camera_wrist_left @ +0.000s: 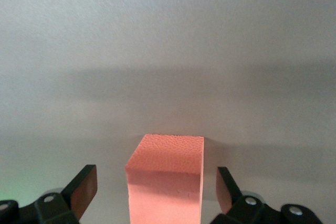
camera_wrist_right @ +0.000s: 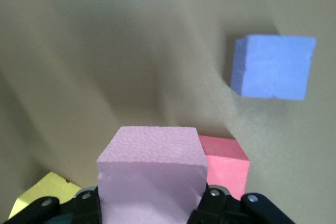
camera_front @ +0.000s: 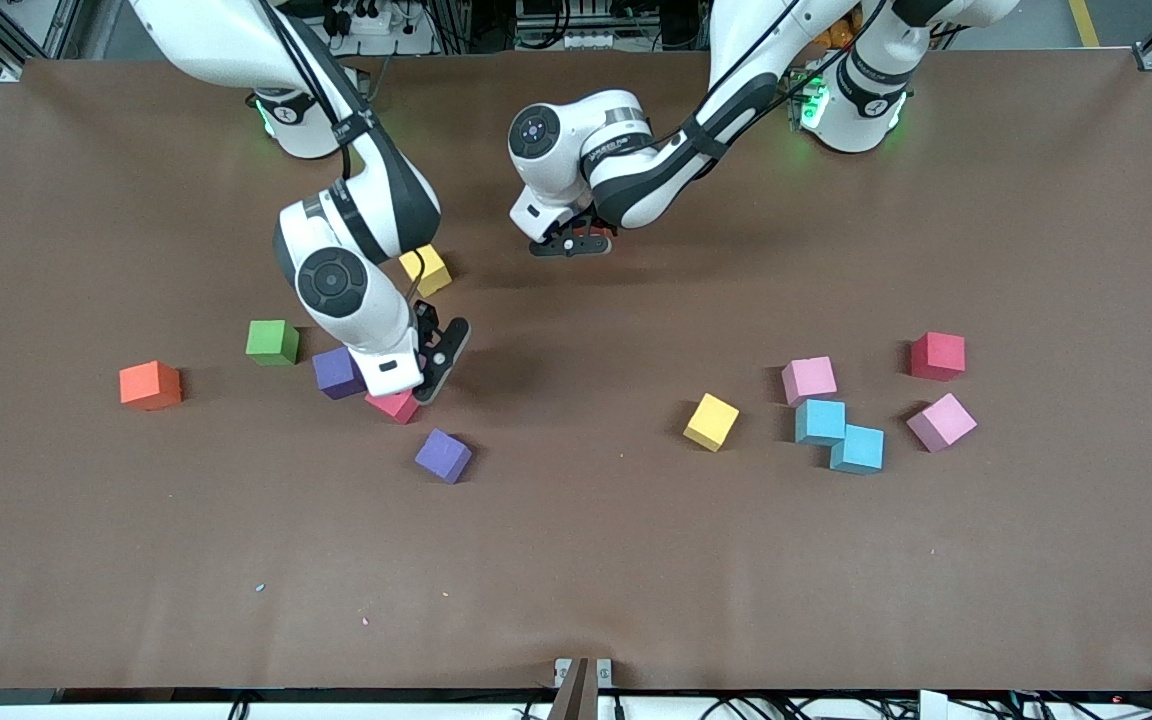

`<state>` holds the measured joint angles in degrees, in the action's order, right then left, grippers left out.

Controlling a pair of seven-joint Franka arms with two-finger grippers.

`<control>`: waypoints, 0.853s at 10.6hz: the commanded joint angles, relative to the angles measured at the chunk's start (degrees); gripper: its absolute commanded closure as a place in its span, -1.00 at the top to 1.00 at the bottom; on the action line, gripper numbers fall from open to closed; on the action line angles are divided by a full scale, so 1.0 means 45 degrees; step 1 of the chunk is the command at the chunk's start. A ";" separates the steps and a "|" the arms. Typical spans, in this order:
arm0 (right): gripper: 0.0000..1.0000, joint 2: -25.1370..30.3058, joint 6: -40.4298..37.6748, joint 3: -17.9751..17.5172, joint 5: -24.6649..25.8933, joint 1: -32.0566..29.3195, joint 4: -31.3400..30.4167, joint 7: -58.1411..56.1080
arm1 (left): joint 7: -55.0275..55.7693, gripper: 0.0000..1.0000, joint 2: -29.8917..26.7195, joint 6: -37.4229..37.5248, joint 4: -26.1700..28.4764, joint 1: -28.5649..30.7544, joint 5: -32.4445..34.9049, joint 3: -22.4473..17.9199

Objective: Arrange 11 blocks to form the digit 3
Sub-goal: 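Set the orange cube at table center while the right gripper lifts pink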

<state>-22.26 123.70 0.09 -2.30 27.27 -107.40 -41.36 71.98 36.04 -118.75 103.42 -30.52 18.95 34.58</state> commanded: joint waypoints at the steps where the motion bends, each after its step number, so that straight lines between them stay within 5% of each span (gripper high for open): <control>1: -0.79 0.0511 -0.0767 -0.0058 0.0004 0.0053 -0.0137 -0.1565 | 0.0001 1.00 -0.1227 0.0685 0.0045 0.0219 0.0028 0.0012; 4: -0.79 0.0979 -0.1258 -0.0058 0.0082 0.0734 -0.0369 -0.2019 | 0.0098 1.00 -0.2769 0.2085 0.0162 0.1502 -0.0440 -0.0008; 9: -0.81 0.1450 -0.0929 -0.0078 0.0082 0.2159 -0.1190 -0.2039 | 0.0002 1.00 -0.3128 0.3067 -0.1200 0.6441 -0.0461 -0.0086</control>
<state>-18.00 118.35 -0.33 -2.21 35.27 -109.87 -49.66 71.98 21.01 -106.94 100.76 -6.64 18.17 33.81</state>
